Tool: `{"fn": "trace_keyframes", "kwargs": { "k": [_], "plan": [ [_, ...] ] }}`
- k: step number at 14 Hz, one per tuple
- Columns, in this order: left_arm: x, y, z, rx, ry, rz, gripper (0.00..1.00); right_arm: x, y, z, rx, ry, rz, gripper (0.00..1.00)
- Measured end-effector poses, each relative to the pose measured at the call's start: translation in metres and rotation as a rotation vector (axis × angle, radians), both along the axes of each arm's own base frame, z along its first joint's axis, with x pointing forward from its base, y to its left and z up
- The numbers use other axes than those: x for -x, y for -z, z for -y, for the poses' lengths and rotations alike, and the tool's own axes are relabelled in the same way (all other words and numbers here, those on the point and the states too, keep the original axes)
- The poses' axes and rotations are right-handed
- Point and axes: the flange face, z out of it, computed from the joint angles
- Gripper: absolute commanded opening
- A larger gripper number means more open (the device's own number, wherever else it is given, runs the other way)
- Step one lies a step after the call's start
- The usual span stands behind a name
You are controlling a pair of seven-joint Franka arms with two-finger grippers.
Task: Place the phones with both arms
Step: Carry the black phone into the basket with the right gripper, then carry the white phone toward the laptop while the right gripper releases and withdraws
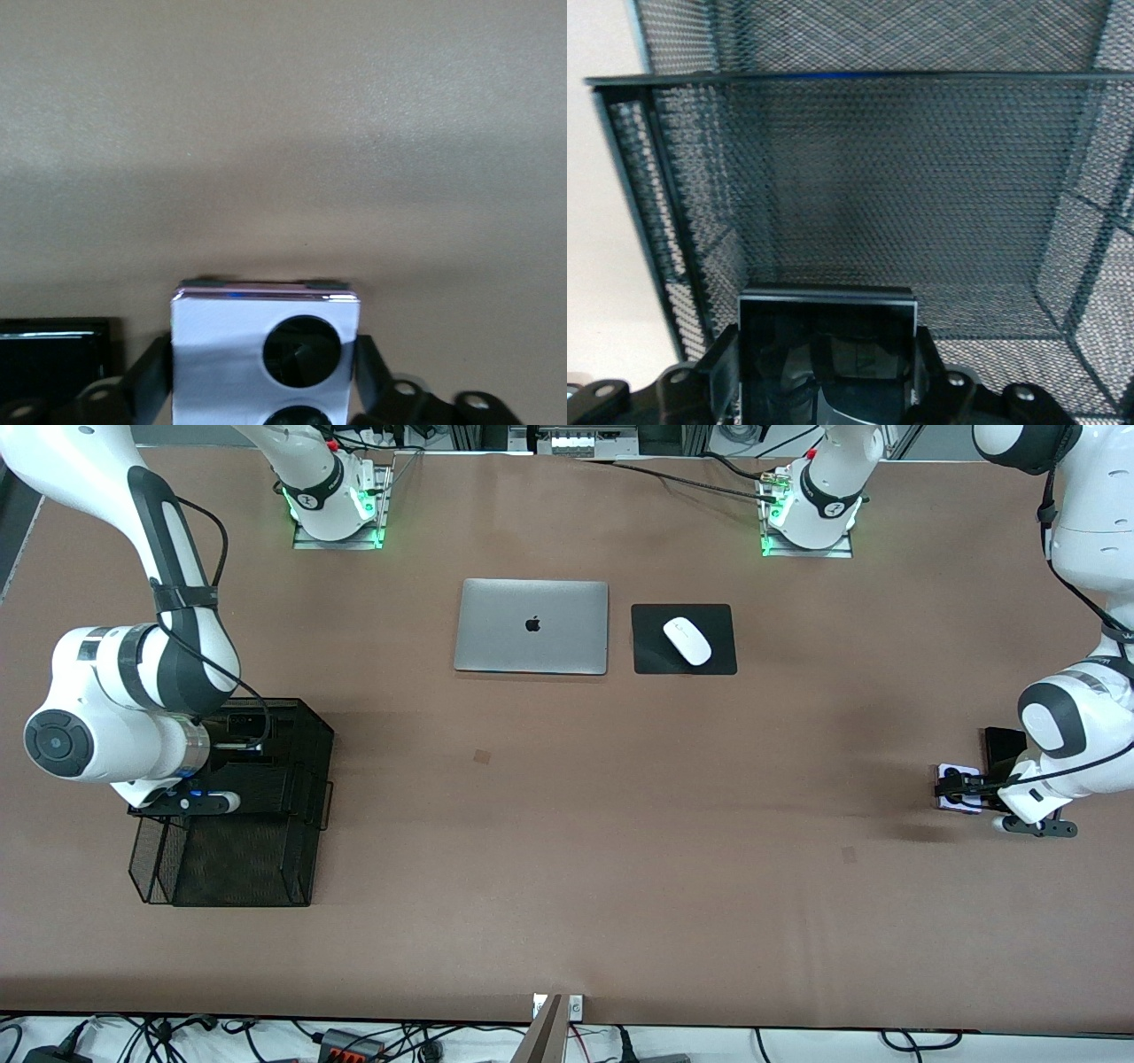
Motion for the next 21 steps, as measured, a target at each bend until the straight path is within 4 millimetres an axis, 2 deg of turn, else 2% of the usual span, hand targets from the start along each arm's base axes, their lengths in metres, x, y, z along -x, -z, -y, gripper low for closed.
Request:
{"fn": "trace_keyframes", "kwargs": {
  "k": [3, 5, 8, 10, 12, 13, 15, 16, 17, 18, 21],
  "plan": [
    [-0.001, 0.000, 0.004, 0.003, 0.007, -0.004, 0.56, 0.001, 0.000, 0.039, -0.008, 0.031, 0.002, 0.29],
    [-0.003, -0.003, 0.016, 0.031, 0.016, -0.062, 0.54, -0.001, 0.000, 0.062, -0.013, 0.041, 0.022, 0.30],
    [-0.019, -0.033, 0.059, 0.063, -0.015, -0.170, 0.54, -0.006, -0.001, 0.067, -0.009, 0.020, 0.068, 0.31],
    [-0.031, -0.063, 0.119, 0.050, -0.053, -0.225, 0.54, -0.008, 0.002, 0.074, -0.009, -0.001, 0.088, 0.31],
    [-0.035, -0.091, 0.197, 0.026, -0.072, -0.277, 0.55, -0.010, 0.005, 0.082, -0.003, -0.013, 0.105, 0.31],
    [-0.034, -0.104, 0.238, 0.028, -0.090, -0.303, 0.59, -0.011, 0.005, 0.085, 0.006, -0.020, 0.113, 0.31],
    [-0.030, -0.125, 0.321, 0.072, -0.162, -0.347, 0.59, -0.012, 0.007, 0.089, 0.016, -0.032, 0.124, 0.32],
    [-0.028, -0.132, 0.356, 0.095, -0.207, -0.361, 0.55, -0.013, 0.008, 0.092, 0.016, -0.039, 0.130, 0.39],
    [-0.025, -0.135, 0.385, 0.115, -0.246, -0.376, 0.53, -0.013, 0.009, 0.095, 0.015, -0.042, 0.135, 0.73],
    [-0.023, -0.138, 0.409, 0.130, -0.277, -0.386, 0.52, -0.013, 0.009, 0.099, 0.015, -0.042, 0.138, 1.00],
    [-0.024, -0.141, 0.458, 0.193, -0.311, -0.392, 0.50, -0.015, 0.005, 0.103, 0.016, -0.039, 0.147, 1.00]
  ]
}}
